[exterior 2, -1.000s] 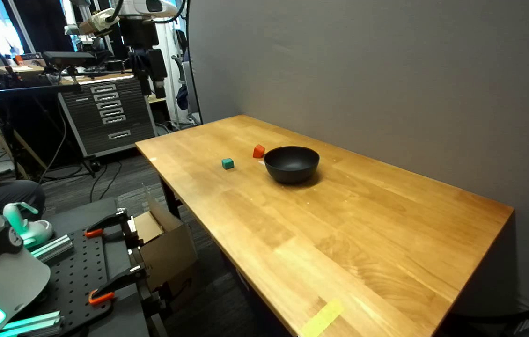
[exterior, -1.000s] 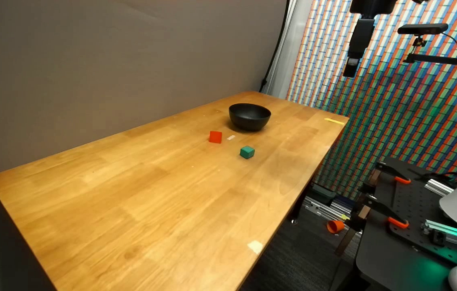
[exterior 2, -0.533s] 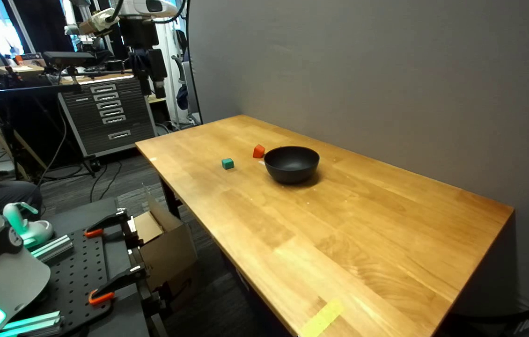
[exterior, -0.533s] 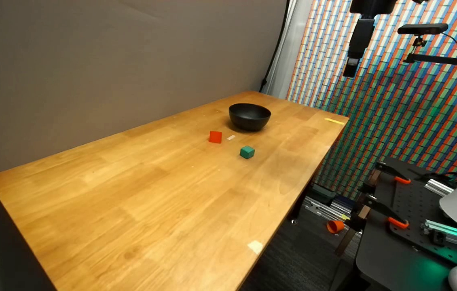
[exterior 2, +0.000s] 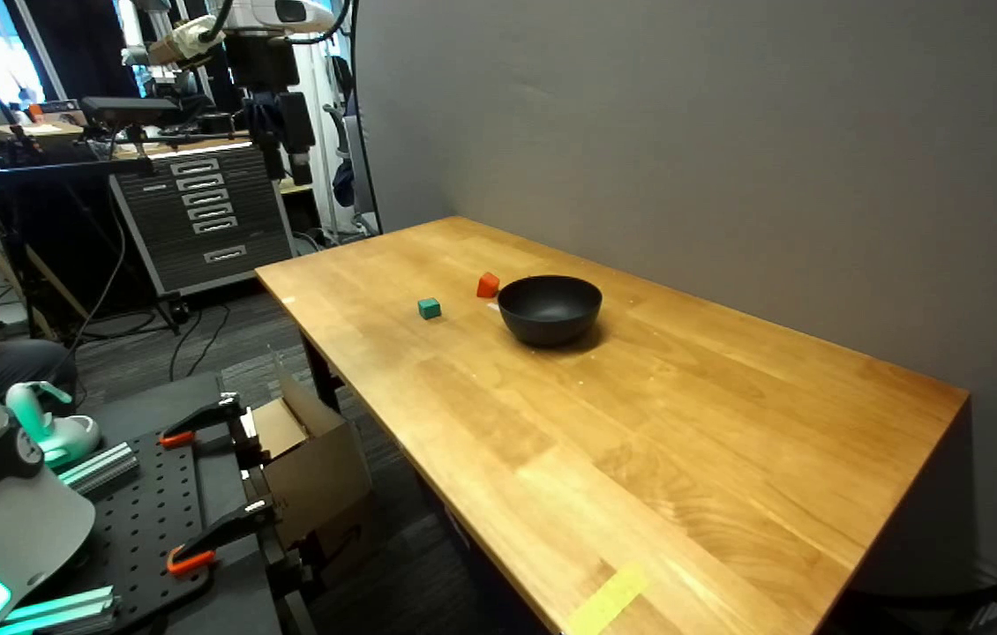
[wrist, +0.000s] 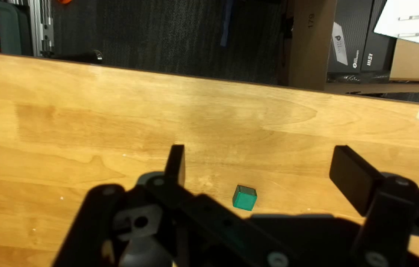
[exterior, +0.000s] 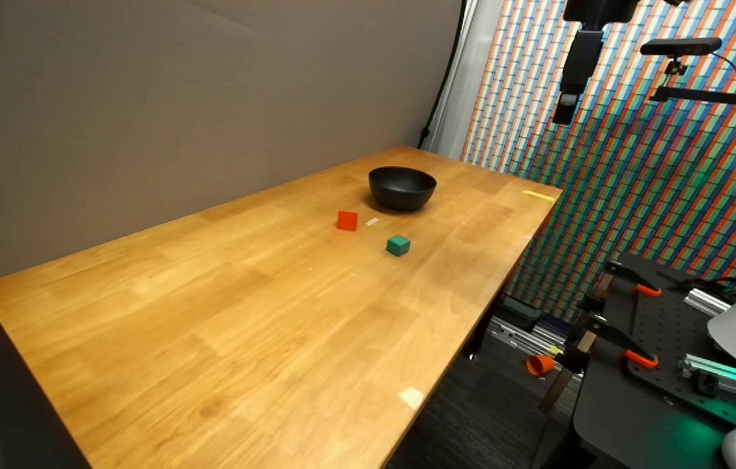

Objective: Get the yellow and green blocks from the table and put them in the black bowl

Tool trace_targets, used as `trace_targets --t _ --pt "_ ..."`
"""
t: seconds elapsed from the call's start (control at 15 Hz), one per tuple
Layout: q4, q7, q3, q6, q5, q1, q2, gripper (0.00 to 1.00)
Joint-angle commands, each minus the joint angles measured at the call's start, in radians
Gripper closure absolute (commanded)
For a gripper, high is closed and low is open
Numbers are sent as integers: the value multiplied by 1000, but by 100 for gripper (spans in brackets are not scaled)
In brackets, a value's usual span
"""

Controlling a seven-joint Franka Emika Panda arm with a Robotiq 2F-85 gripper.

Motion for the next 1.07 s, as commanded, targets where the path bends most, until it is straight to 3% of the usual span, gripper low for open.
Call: trace_targets --t 0.0,0.6,1.0 --pt "2 4 -8 -2 -4 9 1 0" --pt "8 -2 -6 -5 -14 8 15 0" --pt "135 79 28 152 -61 -9 245 0"
